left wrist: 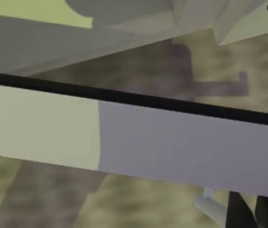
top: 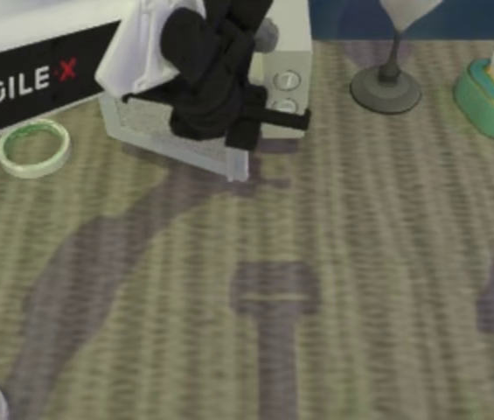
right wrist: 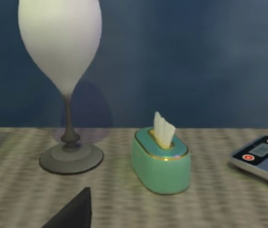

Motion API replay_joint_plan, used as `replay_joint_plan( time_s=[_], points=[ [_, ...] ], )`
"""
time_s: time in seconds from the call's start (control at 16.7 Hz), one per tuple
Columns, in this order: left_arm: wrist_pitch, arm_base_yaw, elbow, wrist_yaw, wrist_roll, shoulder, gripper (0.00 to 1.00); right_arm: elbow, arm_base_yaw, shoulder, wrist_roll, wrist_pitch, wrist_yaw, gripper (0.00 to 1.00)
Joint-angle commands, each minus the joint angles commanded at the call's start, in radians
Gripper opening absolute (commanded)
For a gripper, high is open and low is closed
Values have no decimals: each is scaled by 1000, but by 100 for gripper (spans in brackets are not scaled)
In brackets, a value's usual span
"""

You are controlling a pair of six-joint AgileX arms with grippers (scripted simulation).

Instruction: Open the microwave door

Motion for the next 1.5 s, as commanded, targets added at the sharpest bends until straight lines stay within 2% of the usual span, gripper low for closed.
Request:
replay_joint_plan(
  time_s=[0.42, 0.9, 1.5],
  points=[
    [2, -6, -3, 7, -1, 1, 0, 0, 0, 0, 0, 0, 0, 100],
    [44, 26, -115, 67, 119, -83, 0, 0, 0, 0, 0, 0, 0, 100],
    [45, 27, -115, 67, 120, -85, 0, 0, 0, 0, 0, 0, 0, 100]
  ],
)
